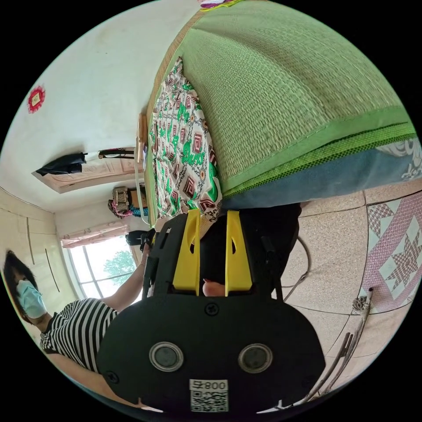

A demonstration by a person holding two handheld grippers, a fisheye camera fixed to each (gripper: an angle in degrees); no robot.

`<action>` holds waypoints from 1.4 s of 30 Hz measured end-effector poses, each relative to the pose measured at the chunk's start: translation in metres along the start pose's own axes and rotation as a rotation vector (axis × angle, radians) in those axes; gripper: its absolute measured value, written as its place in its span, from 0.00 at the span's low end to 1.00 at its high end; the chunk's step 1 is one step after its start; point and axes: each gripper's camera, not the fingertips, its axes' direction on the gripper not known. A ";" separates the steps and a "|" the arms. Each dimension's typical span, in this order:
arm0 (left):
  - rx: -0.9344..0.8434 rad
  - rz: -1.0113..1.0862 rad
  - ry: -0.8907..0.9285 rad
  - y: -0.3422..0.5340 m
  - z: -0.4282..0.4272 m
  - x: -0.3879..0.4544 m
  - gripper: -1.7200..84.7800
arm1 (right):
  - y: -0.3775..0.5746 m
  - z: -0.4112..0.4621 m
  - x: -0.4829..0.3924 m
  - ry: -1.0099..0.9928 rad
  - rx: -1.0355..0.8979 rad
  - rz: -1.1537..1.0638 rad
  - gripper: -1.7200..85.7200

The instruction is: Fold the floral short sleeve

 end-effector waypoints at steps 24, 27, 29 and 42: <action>-0.007 0.188 0.237 0.128 -0.112 0.108 0.04 | 0.171 -0.157 -0.126 -0.205 0.036 -0.310 0.03; -0.001 0.190 0.259 0.148 -0.126 0.114 0.04 | 0.194 -0.170 -0.136 -0.218 0.030 -0.332 0.03; 0.000 0.183 0.268 0.157 -0.132 0.115 0.04 | 0.207 -0.175 -0.140 -0.223 0.027 -0.340 0.03; 0.026 0.177 0.319 0.107 -0.128 0.146 0.04 | 0.193 -0.185 -0.174 -0.231 0.046 -0.358 0.03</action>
